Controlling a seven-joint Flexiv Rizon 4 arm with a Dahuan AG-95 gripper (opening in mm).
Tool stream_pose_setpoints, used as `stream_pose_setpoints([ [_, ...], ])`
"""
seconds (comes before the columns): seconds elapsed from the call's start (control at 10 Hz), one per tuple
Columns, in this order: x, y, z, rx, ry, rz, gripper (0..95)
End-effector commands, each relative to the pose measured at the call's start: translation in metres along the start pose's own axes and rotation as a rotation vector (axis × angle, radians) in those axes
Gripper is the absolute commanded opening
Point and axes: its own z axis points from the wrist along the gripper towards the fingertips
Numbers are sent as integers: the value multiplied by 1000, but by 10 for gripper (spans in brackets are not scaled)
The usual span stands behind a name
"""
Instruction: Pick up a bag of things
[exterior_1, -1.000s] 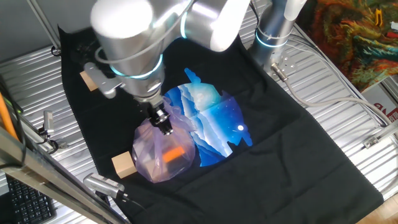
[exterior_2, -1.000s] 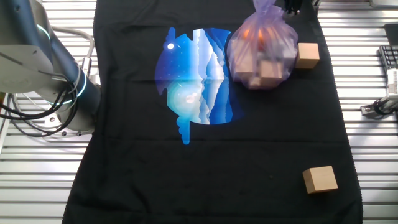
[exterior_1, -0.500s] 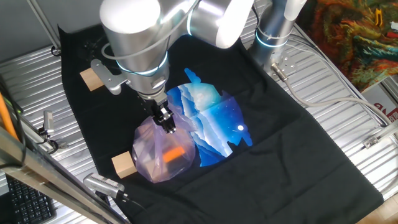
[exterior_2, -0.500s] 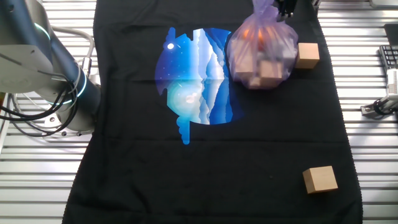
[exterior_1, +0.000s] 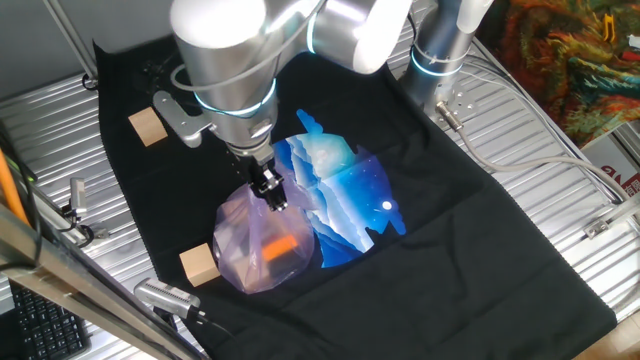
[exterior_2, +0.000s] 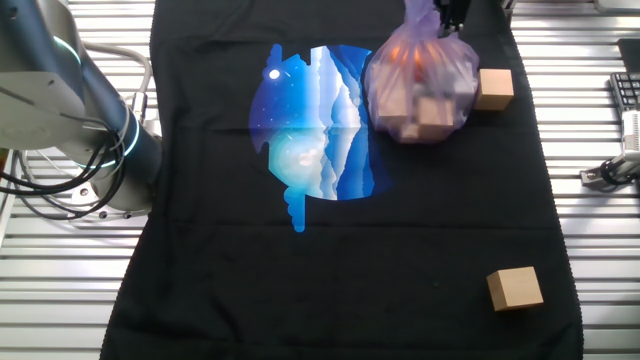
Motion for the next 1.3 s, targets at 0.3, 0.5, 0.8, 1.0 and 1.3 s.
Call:
stream_pose_setpoints([
  [0.3, 1, 1, 1, -22, 59, 9, 760],
  [0.5, 4, 1, 2, -29, 76, 10, 760],
  [0.8, 6, 2, 5, -47, 91, 14, 760],
  [1.0, 7, 3, 8, -48, 87, 19, 760],
  [1.3, 8, 4, 11, -51, 78, 22, 760],
])
